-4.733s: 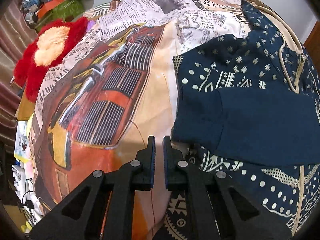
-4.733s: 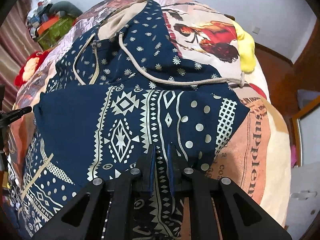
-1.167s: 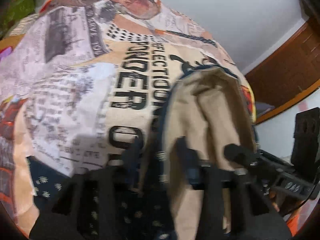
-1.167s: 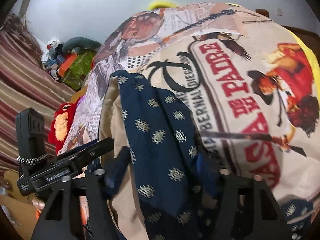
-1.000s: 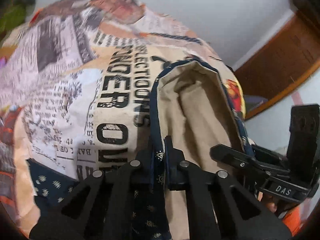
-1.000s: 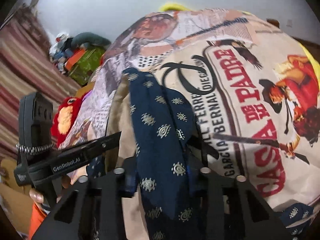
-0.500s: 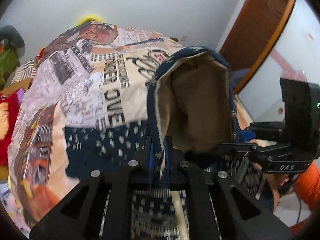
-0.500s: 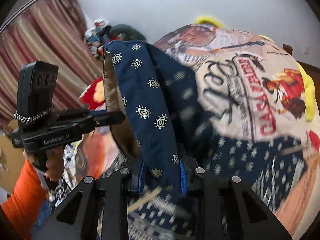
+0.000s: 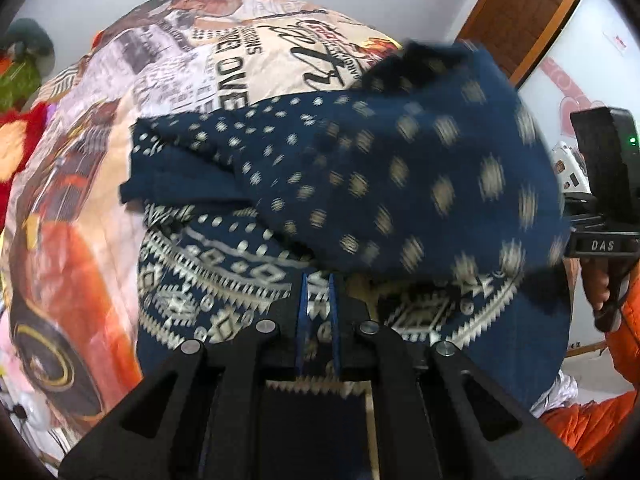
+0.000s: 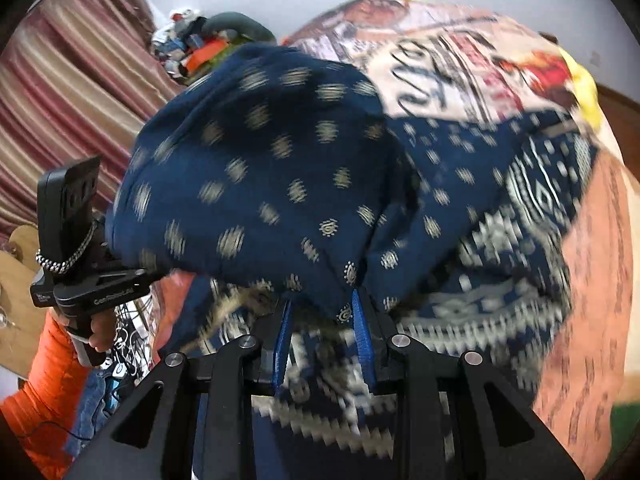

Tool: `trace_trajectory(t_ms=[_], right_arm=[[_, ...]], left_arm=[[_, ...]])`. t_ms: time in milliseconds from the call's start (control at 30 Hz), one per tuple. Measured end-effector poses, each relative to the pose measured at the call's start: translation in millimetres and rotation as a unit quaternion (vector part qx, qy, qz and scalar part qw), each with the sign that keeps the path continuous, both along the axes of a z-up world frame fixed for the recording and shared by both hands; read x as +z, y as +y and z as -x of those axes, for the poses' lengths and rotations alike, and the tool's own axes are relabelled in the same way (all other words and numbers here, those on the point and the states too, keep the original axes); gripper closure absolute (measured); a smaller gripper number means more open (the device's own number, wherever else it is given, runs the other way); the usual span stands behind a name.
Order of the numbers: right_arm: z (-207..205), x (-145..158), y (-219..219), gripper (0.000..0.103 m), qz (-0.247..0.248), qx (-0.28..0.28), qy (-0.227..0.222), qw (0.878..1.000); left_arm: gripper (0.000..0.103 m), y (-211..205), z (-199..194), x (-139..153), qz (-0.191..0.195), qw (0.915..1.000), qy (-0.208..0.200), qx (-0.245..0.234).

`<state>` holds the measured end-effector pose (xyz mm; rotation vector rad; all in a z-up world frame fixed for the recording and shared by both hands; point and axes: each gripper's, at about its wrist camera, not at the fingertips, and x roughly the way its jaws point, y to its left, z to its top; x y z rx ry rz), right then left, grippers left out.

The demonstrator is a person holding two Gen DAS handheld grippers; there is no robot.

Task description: Fold large clothes

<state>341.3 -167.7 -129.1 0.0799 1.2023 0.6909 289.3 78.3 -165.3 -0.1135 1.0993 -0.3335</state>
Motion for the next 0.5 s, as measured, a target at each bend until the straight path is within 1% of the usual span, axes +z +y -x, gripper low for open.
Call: trace_trajectory(t_ms=[33,100,167,200,233,267,300,333,367,400,433,467,500], right_arm=[[1,-1,-3,0.077,0.002,-0.001,0.007,1.0],[4,-4,-12,0.077,0.007,0.0,0.034,0.999],[9,-3,-18,0.077,0.008,0.005,0.046,0.999],[12,0,-22,0.077,0.012,0.008,0.046,0.999],[13,3,-25,0.077,0.016,0.009,0.042,0.999],[13,9,-26,0.077,0.021,0.009,0.033,0.999],[14,16,-29,0.077,0.024,0.008,0.022,0.999],[13,22,-30,0.077,0.023,0.006,0.013,1.0],[9,31,-32,0.077,0.021,-0.001,0.0,1.0],[6,37,-32,0.076,0.018,-0.006,-0.008,1.0],[2,43,-32,0.07,0.014,-0.012,-0.014,1.0],[-3,49,-30,0.065,0.01,-0.018,-0.023,1.0],[-9,56,-27,0.047,0.008,-0.027,-0.033,0.999]], left_arm=[[0.095,5,4,2,-0.001,1.0,-0.003,0.004],[0.093,14,10,12,-0.009,0.9997,-0.016,0.015],[0.089,23,10,25,-0.027,0.9986,-0.033,0.03],[0.084,24,9,31,-0.034,0.998,-0.041,0.035],[0.079,25,5,39,-0.042,0.9969,-0.052,0.041],[0.076,25,1,45,-0.044,0.9963,-0.06,0.043],[0.071,23,0,50,-0.045,0.9958,-0.067,0.044],[0.066,20,-8,57,-0.042,0.9951,-0.078,0.044],[0.064,16,-12,62,-0.037,0.9948,-0.085,0.044],[0.059,12,-17,66,-0.031,0.9945,-0.09,0.042],[0.053,3,-23,72,-0.019,0.9942,-0.098,0.038],[0.049,-2,-26,75,-0.009,0.9942,-0.102,0.034],[0.043,-9,-29,76,0.002,0.9942,-0.103,0.029]])
